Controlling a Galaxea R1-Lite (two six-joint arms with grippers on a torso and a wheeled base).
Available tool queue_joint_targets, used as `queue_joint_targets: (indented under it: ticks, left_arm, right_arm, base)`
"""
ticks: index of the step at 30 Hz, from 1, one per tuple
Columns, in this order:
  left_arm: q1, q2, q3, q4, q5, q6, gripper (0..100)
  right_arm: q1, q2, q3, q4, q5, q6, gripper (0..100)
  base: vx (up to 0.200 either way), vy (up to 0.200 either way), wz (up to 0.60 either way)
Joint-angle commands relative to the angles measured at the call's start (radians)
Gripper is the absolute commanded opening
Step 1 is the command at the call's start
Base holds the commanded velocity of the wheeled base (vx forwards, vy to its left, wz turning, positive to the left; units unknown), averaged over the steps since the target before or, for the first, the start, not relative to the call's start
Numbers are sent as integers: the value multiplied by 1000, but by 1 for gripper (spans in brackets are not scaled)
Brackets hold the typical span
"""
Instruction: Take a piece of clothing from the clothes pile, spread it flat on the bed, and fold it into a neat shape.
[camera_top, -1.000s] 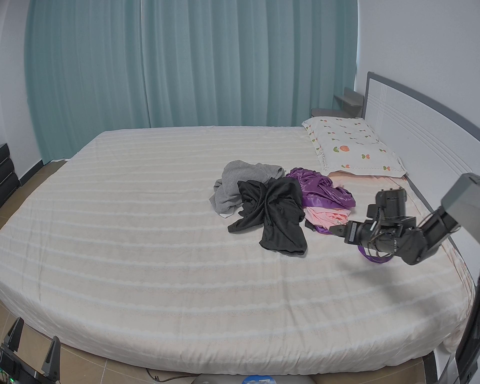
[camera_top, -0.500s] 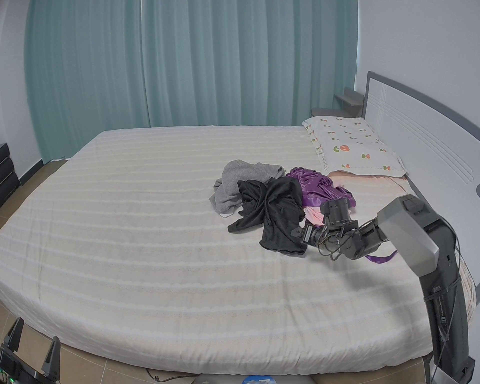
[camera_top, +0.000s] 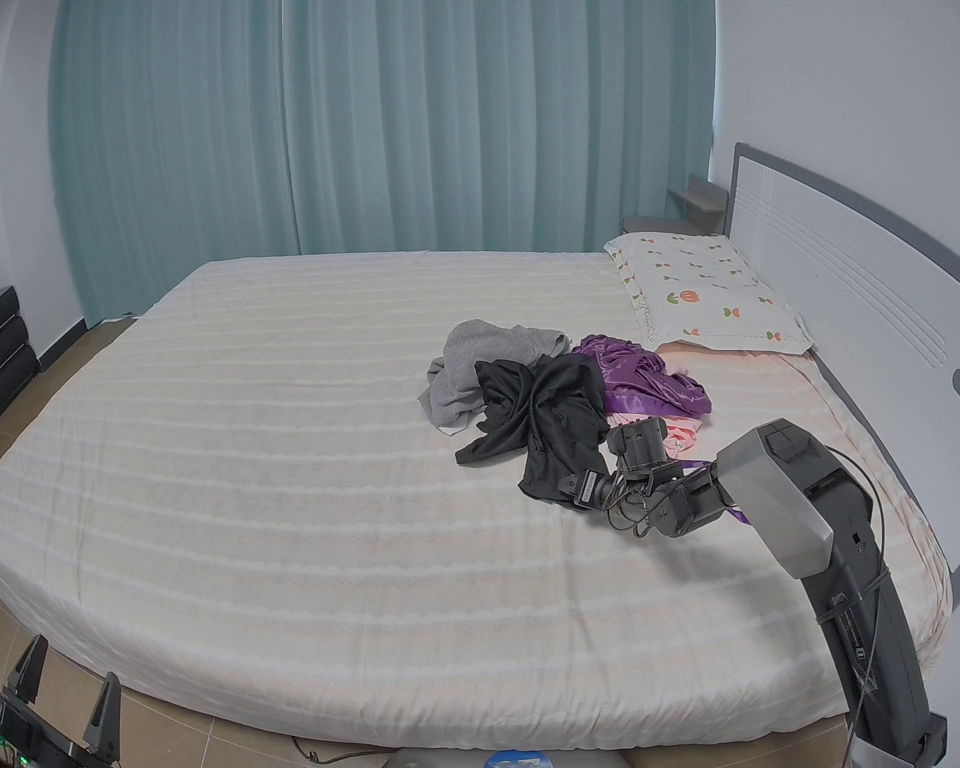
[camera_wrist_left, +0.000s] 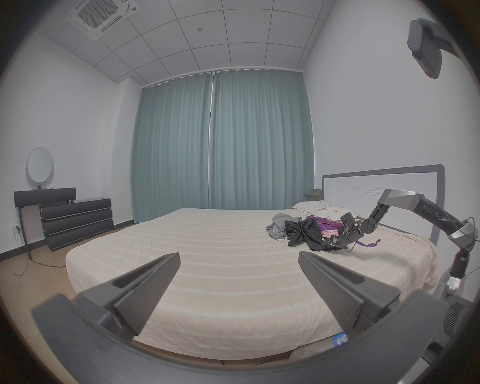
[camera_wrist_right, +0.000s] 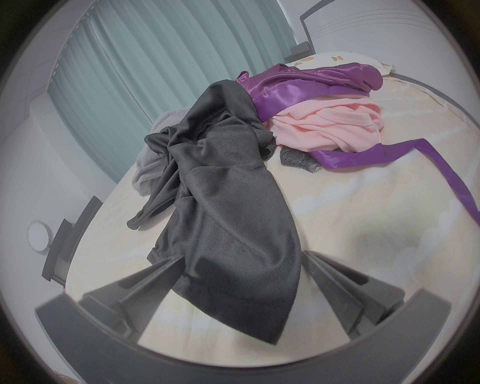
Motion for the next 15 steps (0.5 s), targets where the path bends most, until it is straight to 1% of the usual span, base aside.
queue_joint_targets:
  ticks: [1, 5, 10, 13, 14, 15]
  left_arm:
    - [0, -18, 18, 0, 0, 0, 100]
    - [0, -18, 18, 0, 0, 0, 100]
    - [0, -18, 18, 0, 0, 0, 100]
    - [0, -18, 18, 0, 0, 0, 100]
    - [0, -18, 18, 0, 0, 0, 100]
    - [0, -18, 18, 0, 0, 0, 100]
  right_arm:
    - [0, 7, -19, 1, 1, 17, 0]
    - [-3, 6, -31, 5, -1, 52, 0]
    - [-2, -30, -13, 5, -1, 125, 0]
    - [6, -97, 46, -3, 2, 207, 0]
    - [6, -102, 50, -4, 2, 211, 0]
    - [11, -154, 119, -7, 16, 245, 0]
  base:
    - [0, 0, 0]
    - [0, 0, 0]
    - [0, 0, 0]
    - [0, 0, 0]
    - [0, 0, 0]
    - [0, 0, 0]
